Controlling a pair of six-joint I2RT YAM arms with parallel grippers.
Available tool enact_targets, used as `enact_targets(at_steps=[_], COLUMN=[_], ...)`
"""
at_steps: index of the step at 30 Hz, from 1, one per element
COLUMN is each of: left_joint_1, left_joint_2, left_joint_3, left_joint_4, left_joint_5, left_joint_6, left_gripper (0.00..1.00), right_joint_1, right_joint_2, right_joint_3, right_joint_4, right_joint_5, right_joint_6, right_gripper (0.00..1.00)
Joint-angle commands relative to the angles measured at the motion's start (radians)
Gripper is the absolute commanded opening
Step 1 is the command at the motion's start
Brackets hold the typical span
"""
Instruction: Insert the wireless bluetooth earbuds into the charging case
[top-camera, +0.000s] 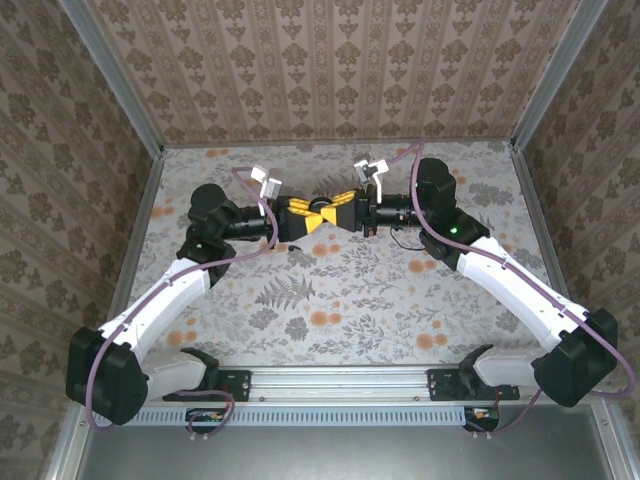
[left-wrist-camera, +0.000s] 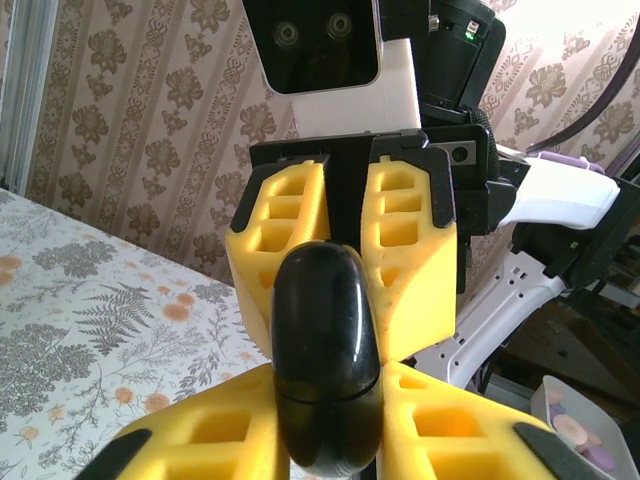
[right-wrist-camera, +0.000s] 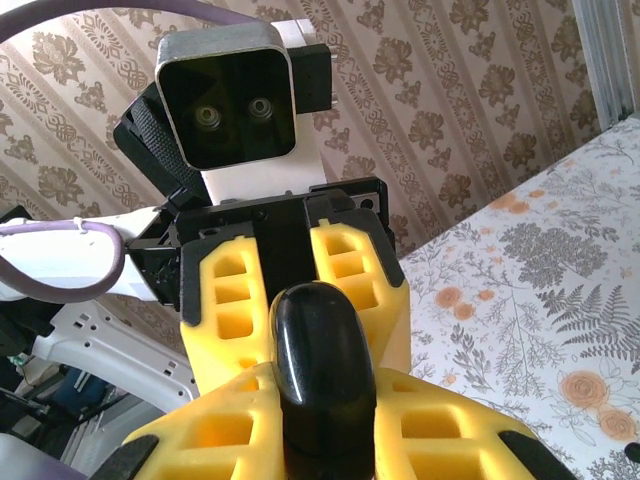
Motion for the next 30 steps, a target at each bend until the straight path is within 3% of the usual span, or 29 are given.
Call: enact_targets(at_steps=[1, 4, 7, 10, 22, 30], left_joint_1=[-0.001, 0.0, 0.0, -0.002, -0.038, -0.047], left_joint_2=[-0.011, -0.017, -0.03, -0.056, -0.152, -0.164], left_joint_3=[-0.008, -0.01, -0.013, -0.016, -0.04, -0.032], left_joint_4=[0.013, 0.004, -0.025, -0.085, -0.264, -0.36], left_joint_5=[-0.004, -0.017, -0.039, -0.071, -0.06, -0.063], left_joint_6=[0.018, 0.026, 0.055, 0.11, 0.388, 0.495], left_gripper=[0.18, 0.13, 0.08, 0.0, 0.0, 0.0], right_joint_1=[0.007, 0.006, 0.006, 0.005, -0.003, -0.008], right_joint_2=[-0.021, -0.019, -0.016, -0.013, 0.062, 0.066], right_joint_3=[-0.008, -0.009, -0.008, 0.0, 0.036, 0.058], right_joint_4=[0.03, 0.036, 0.043, 0.035, -0.007, -0.085], right_joint_5=[-0.007, -0.012, -0.001, 0.014, 0.019, 0.077], right_joint_6=[0.008, 0.015, 0.037, 0.044, 0.073, 0.06], right_gripper=[0.15, 0.17, 0.35, 0.4, 0.42, 0.42])
